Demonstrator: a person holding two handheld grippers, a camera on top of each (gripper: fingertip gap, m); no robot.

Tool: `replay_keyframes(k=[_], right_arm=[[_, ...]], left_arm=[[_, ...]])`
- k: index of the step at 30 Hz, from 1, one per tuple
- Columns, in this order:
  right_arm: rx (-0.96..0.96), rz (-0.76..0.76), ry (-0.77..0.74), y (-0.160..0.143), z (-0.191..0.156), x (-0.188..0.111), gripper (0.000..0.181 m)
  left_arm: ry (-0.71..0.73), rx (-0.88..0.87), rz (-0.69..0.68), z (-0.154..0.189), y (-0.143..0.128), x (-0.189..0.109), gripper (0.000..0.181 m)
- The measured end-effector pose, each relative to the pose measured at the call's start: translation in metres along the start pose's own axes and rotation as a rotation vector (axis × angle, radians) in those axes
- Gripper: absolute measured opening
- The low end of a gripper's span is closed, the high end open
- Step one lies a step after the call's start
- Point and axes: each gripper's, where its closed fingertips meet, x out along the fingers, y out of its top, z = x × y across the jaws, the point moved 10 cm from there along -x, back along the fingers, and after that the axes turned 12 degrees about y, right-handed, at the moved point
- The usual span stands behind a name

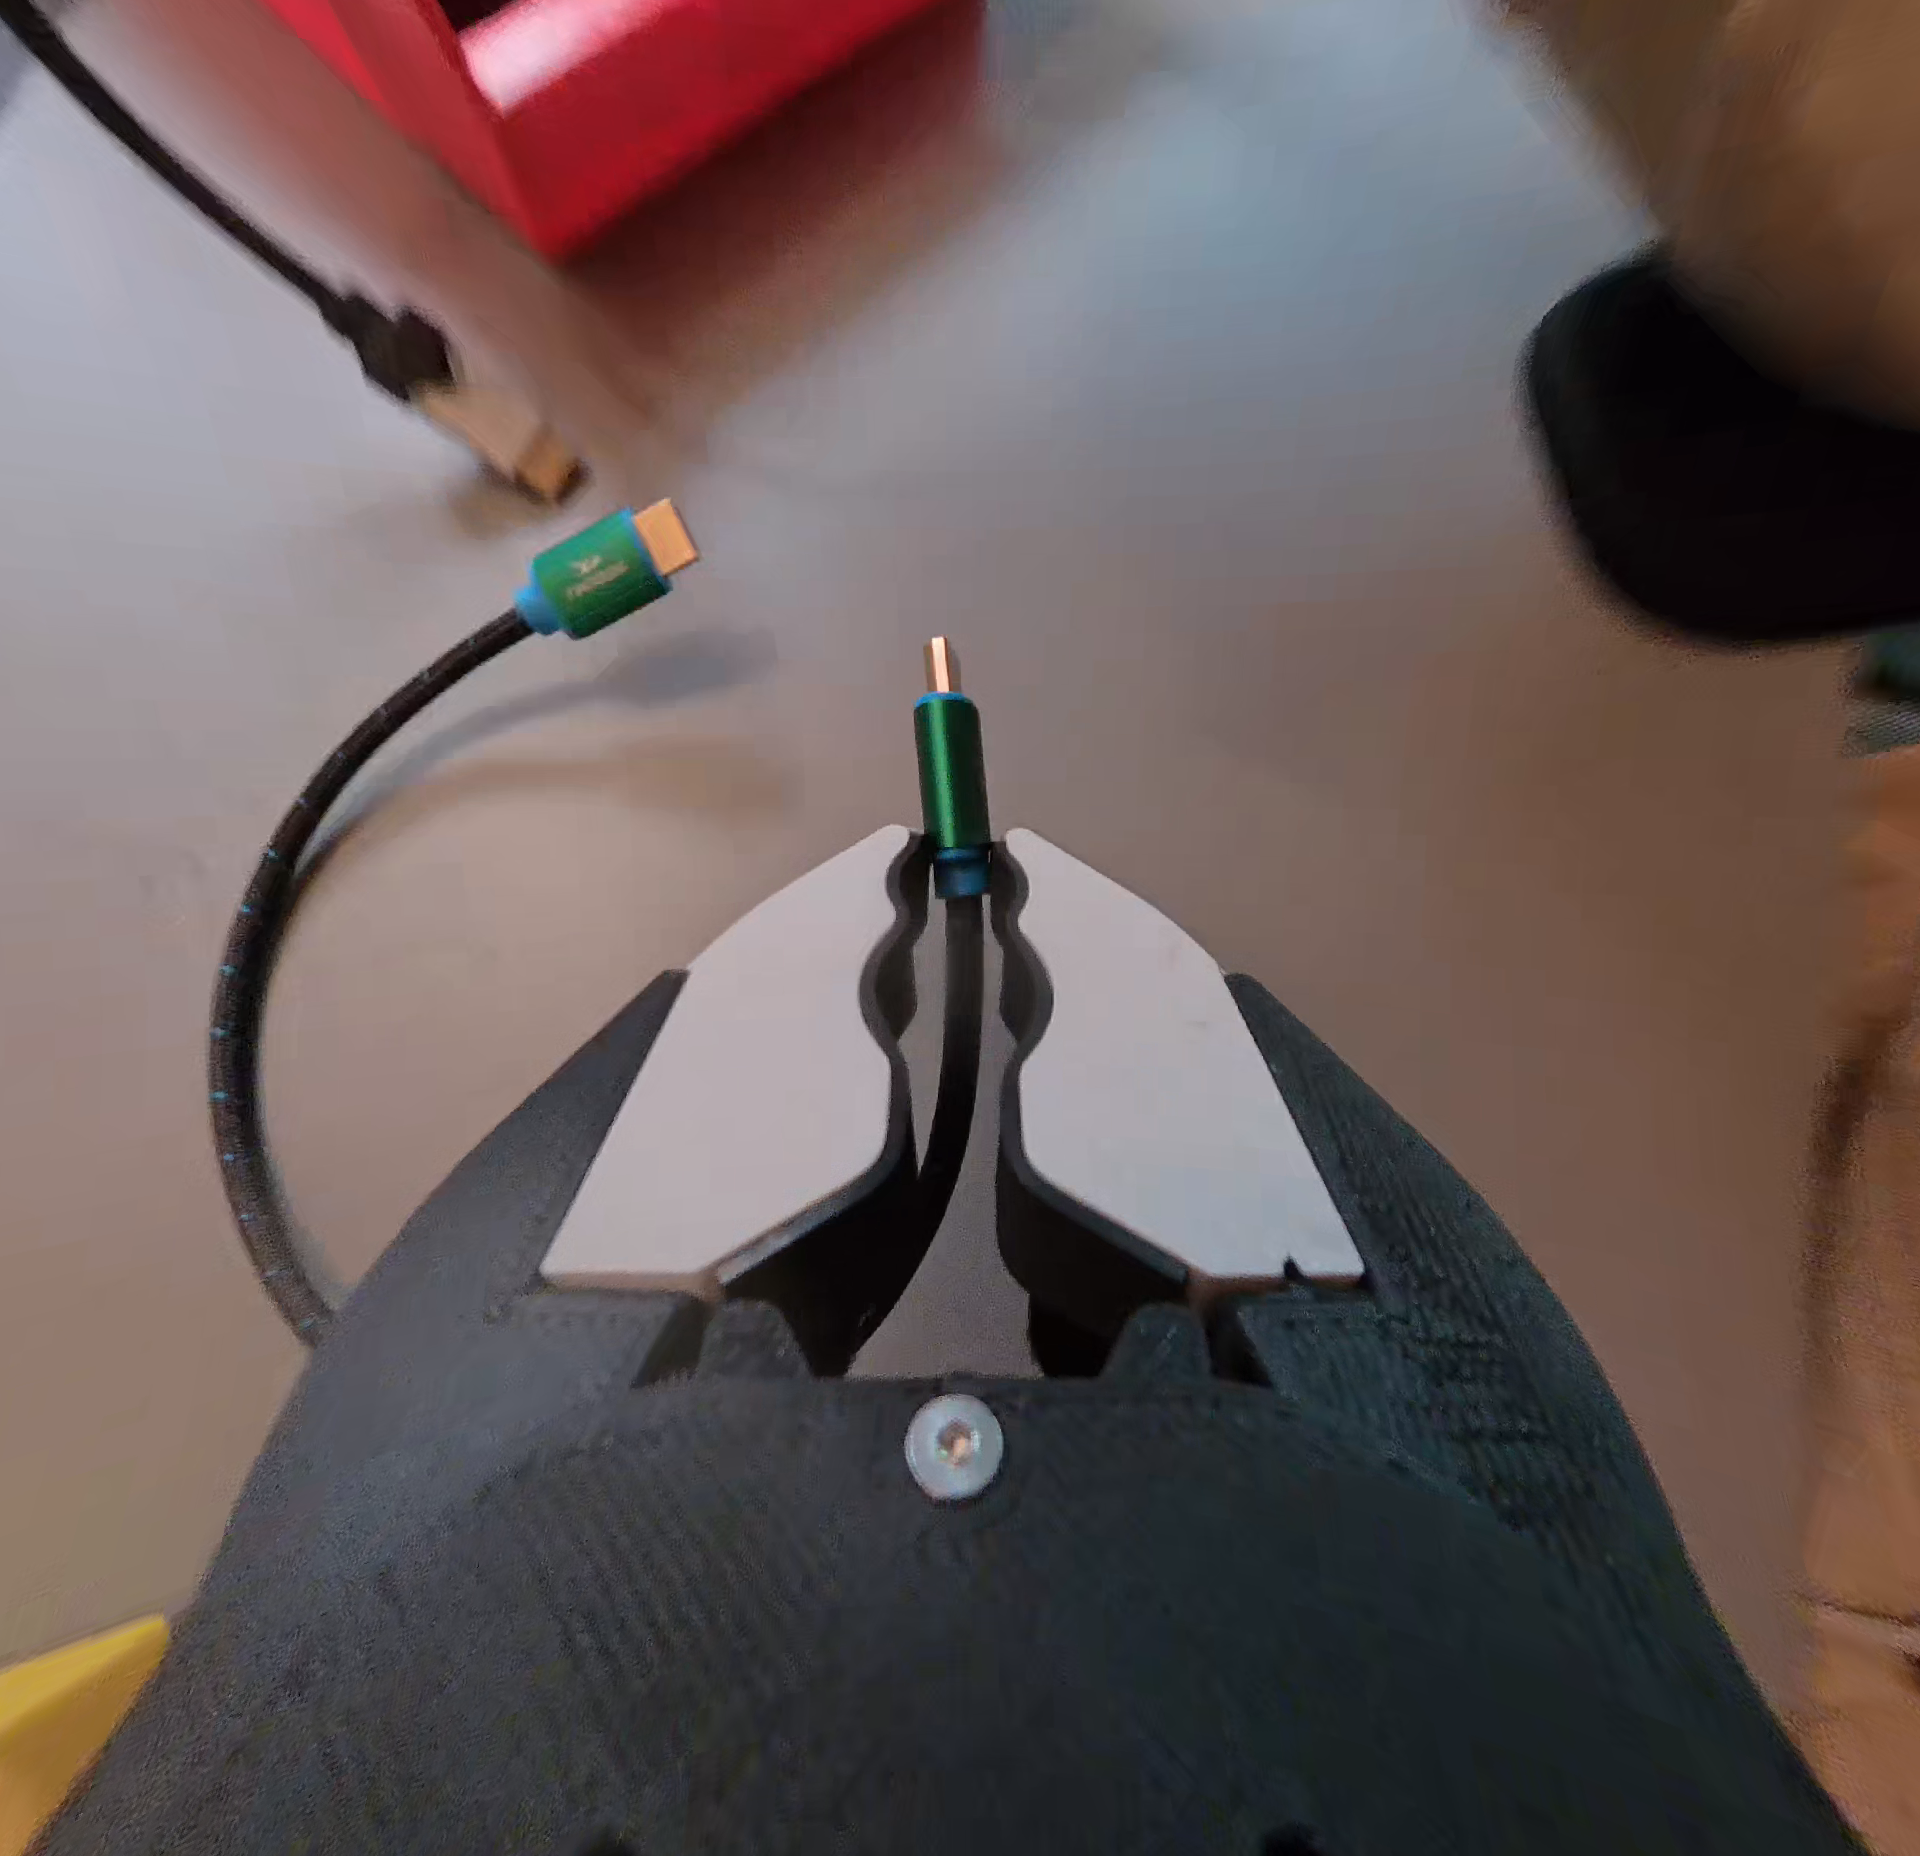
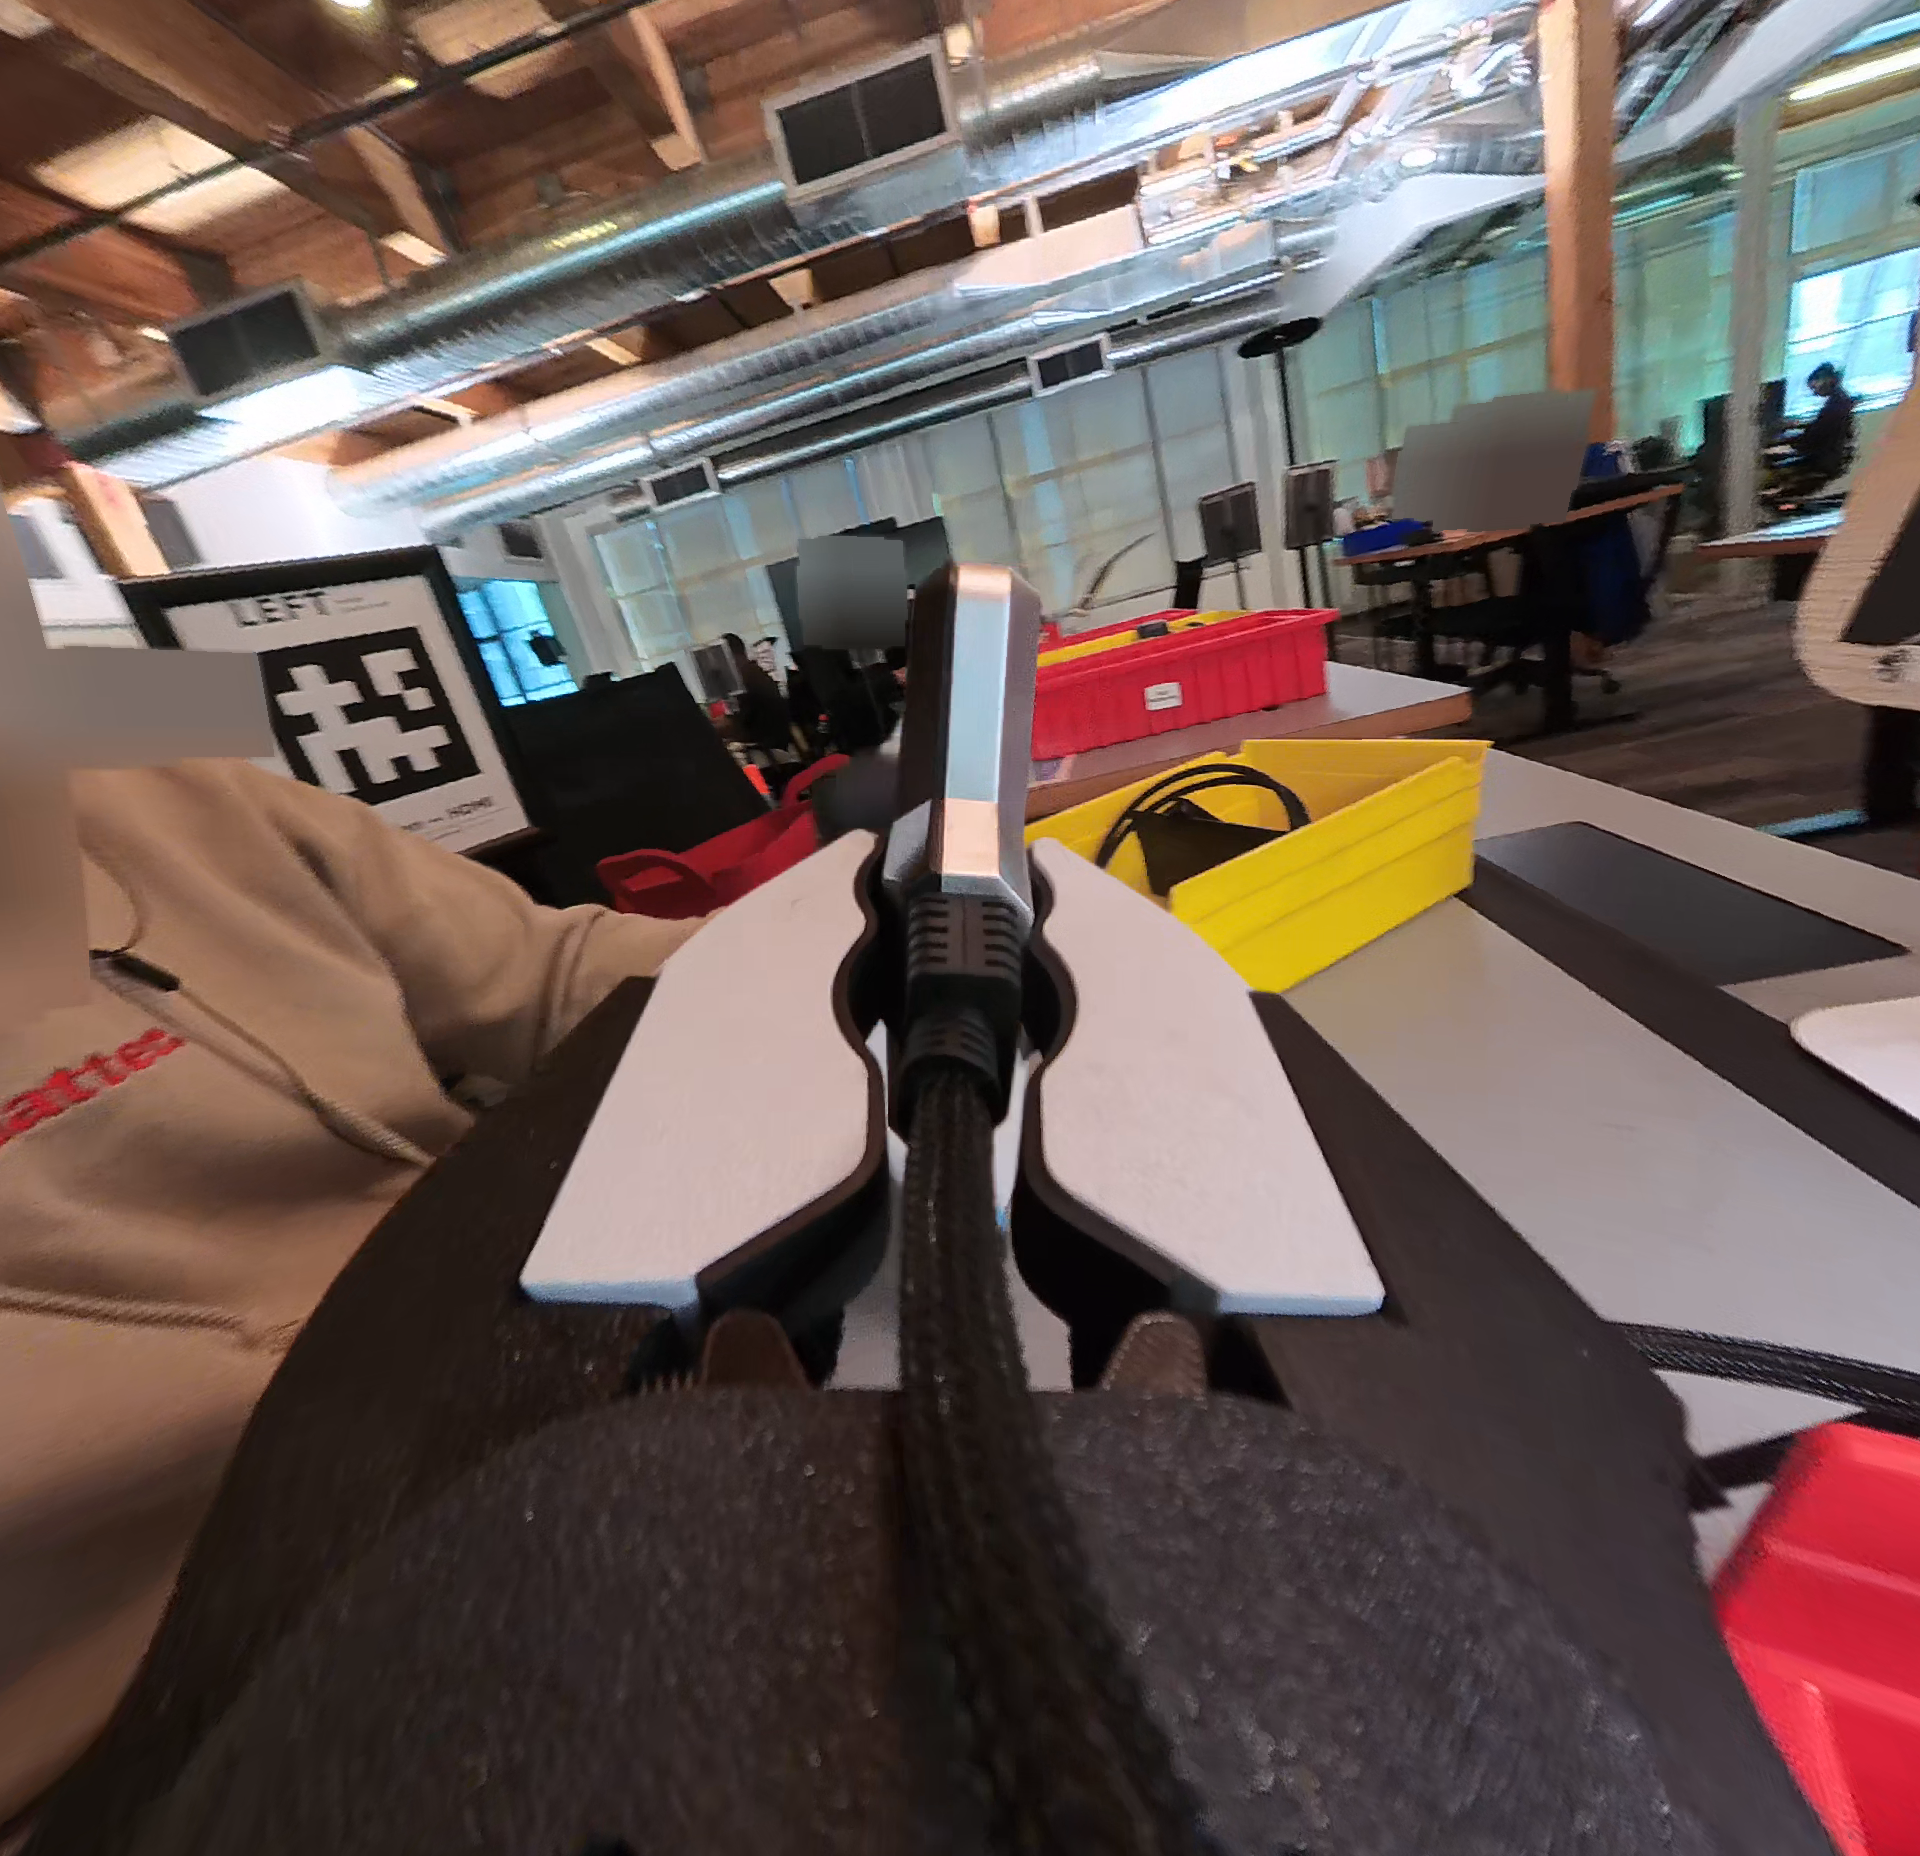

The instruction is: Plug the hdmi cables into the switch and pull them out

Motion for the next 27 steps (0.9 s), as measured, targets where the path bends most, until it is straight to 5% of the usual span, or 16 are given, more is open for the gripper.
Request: replay_keyframes(k=[1,8,21,27], right_arm=[[0.008,0.002,0.029,-0.001,-0.001,-0.001,0.022],[0.058,-0.011,0.189,-0.005,-0.008,0.001,0.023],[0.125,-0.185,0.129,-0.033,0.008,0.036,0.022],[0.113,-0.141,0.068,-0.031,0.011,0.037,0.022]], left_arm=[[-0.061,-0.031,0.036,-0.006,0.013,-0.011,0.012],[-0.158,-0.006,0.205,-0.023,0.079,-0.061,0.012],[-0.161,0.090,0.056,-0.014,0.062,-0.043,0.012],[-0.130,0.092,0.051,-0.013,0.062,-0.044,0.012]])
